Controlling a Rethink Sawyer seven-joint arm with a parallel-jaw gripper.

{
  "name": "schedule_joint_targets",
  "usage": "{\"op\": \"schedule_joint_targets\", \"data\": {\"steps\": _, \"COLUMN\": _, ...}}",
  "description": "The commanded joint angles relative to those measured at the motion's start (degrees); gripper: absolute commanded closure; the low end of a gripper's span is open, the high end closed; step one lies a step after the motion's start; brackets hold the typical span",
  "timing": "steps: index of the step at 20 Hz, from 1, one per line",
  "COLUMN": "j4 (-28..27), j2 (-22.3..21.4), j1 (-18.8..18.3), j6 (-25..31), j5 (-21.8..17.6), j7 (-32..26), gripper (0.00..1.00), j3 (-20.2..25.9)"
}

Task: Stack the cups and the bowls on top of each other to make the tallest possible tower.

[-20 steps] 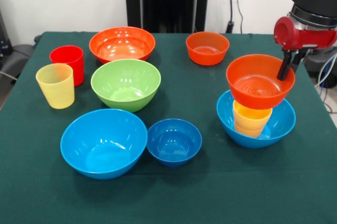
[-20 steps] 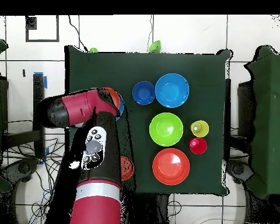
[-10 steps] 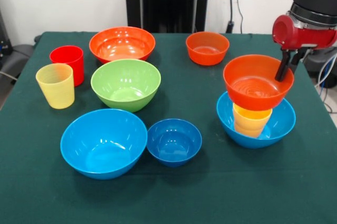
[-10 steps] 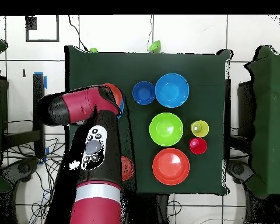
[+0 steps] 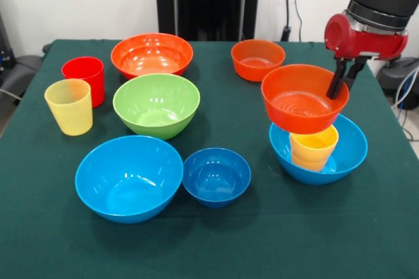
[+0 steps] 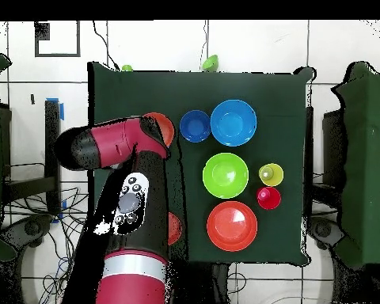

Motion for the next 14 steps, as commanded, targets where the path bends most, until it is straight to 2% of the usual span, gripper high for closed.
{"op": "schedule_joint_targets", "data": {"steps": 1, "j4": -2.7, "j2": 1.8, "j1": 0.7, "j6": 4.6, "j5": -2.3, "j7": 3.5, "gripper": 1.0, "j3": 2.0}}
{"op": "schedule_joint_targets", "data": {"steps": 4, "j4": -2.0, "j2": 1.6, "j1": 0.7, "j6": 4.0, "j5": -1.8, "j7": 3.9, "gripper": 1.0, "j3": 2.3}}
{"op": "schedule_joint_targets", "data": {"steps": 7, "j4": -0.9, "j2": 1.8, "j1": 0.3, "j6": 3.3, "j5": 0.5, "j7": 4.7, "gripper": 1.0, "j3": 4.7}}
{"op": "schedule_joint_targets", "data": {"steps": 14, "j4": -2.0, "j2": 2.3, "j1": 0.2, "j6": 2.4, "j5": 1.6, "j7": 5.5, "gripper": 1.0, "j3": 5.7}}
